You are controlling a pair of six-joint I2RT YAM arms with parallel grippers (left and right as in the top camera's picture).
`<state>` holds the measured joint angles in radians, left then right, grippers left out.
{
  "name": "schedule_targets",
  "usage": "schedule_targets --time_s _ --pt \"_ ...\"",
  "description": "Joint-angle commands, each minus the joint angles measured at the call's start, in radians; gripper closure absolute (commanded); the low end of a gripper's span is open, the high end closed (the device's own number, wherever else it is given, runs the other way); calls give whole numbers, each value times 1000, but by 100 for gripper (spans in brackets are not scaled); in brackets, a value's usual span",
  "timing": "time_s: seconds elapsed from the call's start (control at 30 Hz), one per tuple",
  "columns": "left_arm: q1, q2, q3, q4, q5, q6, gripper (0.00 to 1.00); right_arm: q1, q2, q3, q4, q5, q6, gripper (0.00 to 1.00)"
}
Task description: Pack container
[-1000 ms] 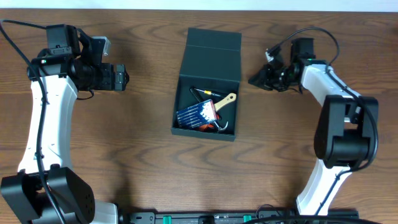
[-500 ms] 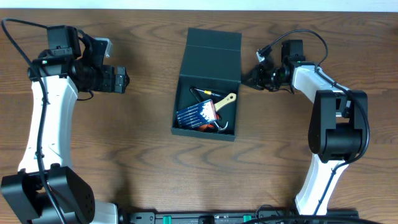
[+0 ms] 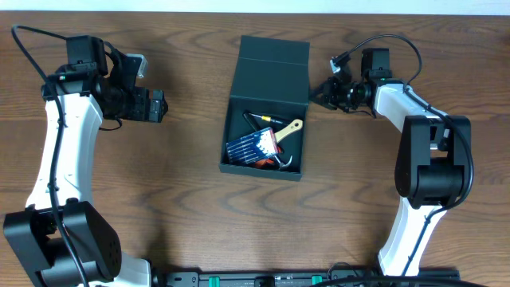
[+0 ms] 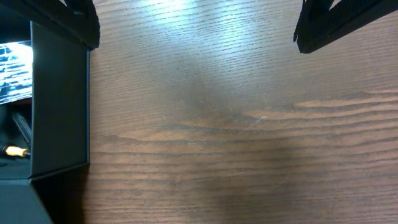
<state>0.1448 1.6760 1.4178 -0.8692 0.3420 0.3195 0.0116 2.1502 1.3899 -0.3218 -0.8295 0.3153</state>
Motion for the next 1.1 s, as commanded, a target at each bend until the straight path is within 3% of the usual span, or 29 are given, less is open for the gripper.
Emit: schedule_targets --time_s 0.0,0.23,0.53,0.83,1.07 --pt "-1 4 -7 0 13 21 1 6 29 -5 29 21 92 99" --pt "-1 4 -7 -1 13 21 1 7 100 -5 104 36 216 99" --pt "-1 4 -7 0 13 21 2 7 143 -5 169 -12 231 99" --pt "-1 4 -7 -1 13 21 1 7 143 -5 380 -245 232 99" --pt "-1 4 -7 -2 13 21 1 7 143 -5 423 -319 249 99"
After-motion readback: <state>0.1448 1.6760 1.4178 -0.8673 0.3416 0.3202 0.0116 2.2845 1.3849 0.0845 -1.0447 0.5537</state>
